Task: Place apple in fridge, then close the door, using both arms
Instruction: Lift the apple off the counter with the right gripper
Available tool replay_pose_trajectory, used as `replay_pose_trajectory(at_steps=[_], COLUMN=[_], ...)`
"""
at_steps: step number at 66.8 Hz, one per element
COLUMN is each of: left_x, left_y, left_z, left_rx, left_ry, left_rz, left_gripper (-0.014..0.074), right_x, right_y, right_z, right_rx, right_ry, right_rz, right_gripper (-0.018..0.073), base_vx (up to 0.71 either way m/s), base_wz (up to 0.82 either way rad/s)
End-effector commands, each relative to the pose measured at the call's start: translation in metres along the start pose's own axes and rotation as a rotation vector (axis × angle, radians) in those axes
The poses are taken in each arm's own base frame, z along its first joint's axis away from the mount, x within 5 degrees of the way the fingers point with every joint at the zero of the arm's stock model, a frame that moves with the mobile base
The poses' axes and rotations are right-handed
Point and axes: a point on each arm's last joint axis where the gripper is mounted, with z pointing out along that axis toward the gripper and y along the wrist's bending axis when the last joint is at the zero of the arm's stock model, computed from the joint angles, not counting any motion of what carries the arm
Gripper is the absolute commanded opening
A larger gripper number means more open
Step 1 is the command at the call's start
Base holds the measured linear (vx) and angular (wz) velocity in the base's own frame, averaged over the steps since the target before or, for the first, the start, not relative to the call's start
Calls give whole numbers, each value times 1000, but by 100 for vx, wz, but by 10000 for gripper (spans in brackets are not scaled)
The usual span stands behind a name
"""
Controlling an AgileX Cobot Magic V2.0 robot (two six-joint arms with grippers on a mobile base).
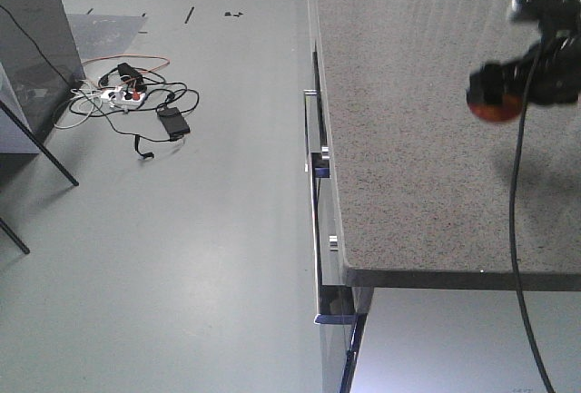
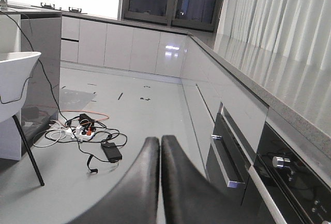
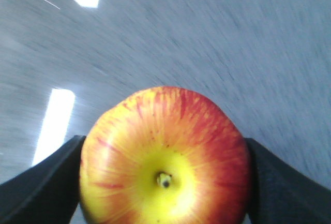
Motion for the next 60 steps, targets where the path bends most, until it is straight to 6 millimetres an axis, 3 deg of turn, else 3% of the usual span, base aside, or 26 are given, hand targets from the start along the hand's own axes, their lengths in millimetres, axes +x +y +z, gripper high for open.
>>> replay_pose_trajectory(at_steps=[1, 13, 21, 30, 45, 60], left_x=[-12, -12, -12, -12, -12, -12], left_y=[-3, -3, -3, -3, -3, -3], left_z=[-1, -1, -1, -1, -1, -1], left_rx=[20, 20, 20, 20, 20, 20], left_ry=[-84, -84, -84, -84, -84, -84], left_rz=[-9, -9, -9, -9, -9, -9], left_gripper=[-7, -7, -7, -7, -7, -7], right_x=[-35, -36, -21, 4, 38, 53], right_y=[26, 60, 78, 90, 100, 108], right_z=[-78, -160, -212, -251, -292, -310], right_rx=[-98, -245, -279, -265, -215, -241], right_ry=[-277, -402, -435, -494, -597, -590], right_rz=[-83, -190, -263, -287, -316, -354], right_gripper=[190, 192, 193, 193, 193, 193], base_vx=[0, 0, 0, 0, 0, 0], base_wz=[0, 0, 0, 0, 0, 0])
